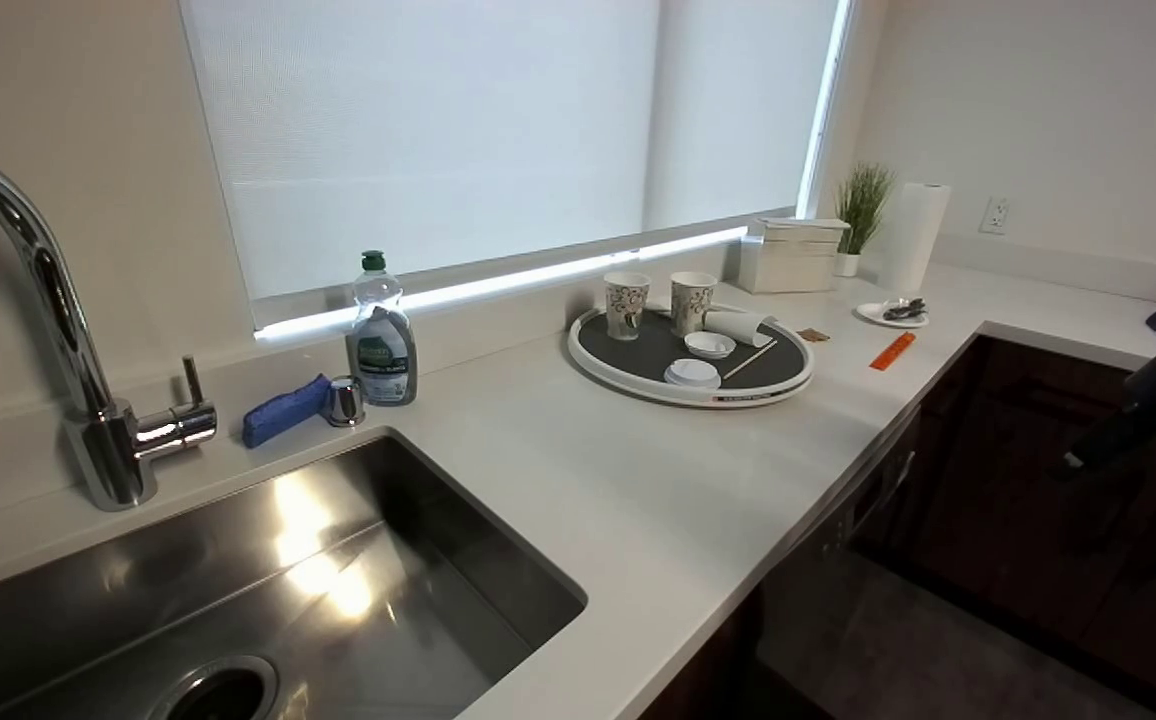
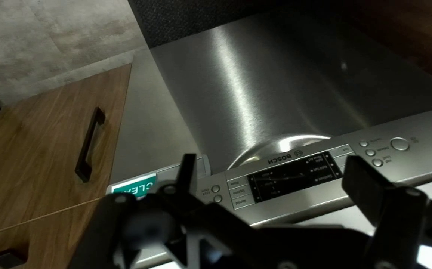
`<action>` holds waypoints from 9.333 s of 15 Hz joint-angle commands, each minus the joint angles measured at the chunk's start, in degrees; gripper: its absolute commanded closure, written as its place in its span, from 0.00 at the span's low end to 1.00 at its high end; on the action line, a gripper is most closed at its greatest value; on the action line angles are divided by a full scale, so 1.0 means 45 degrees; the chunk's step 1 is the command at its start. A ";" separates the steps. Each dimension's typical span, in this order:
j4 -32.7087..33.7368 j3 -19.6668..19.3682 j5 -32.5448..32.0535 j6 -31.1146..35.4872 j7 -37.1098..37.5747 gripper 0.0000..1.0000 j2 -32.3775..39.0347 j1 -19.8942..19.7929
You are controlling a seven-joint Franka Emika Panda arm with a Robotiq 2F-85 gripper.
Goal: Press a button on the dishwasher
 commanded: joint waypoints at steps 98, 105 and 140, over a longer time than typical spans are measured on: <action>1.1936 0.9521 1.7007 -0.3616 -1.6412 1.00 1.4141 -0.9483; 1.2424 0.9371 1.7283 -0.3592 -1.6300 1.00 1.4554 -0.9478; 1.3166 0.9414 1.2024 -0.3640 -1.1890 1.00 1.4540 -0.9747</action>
